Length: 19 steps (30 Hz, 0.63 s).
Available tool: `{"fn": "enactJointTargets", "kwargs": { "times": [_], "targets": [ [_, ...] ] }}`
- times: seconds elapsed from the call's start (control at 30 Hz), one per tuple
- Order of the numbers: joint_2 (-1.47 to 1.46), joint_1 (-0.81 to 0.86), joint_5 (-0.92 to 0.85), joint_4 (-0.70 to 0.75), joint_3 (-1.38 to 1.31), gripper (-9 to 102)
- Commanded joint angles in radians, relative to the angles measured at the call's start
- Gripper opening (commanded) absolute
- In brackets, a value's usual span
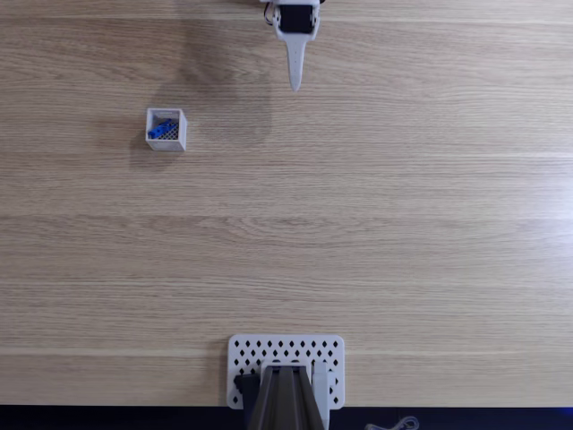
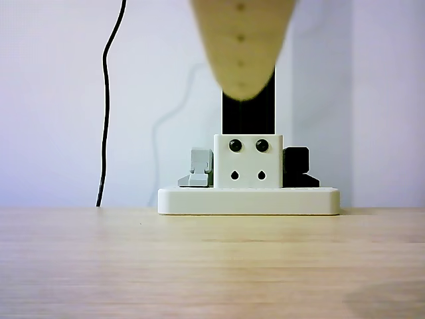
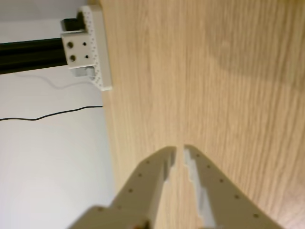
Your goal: Grasp a peg and put it in the crate.
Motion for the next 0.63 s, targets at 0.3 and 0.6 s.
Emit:
{"fn": "enactJointTargets", "kwargs": {
  "times": [0.3,0.6],
  "targets": [
    [0.247,0.008,0.012,0.252,-0.005,-1],
    [0.298,0.008,0.012,0.333,-0.005,-1]
  ]
}}
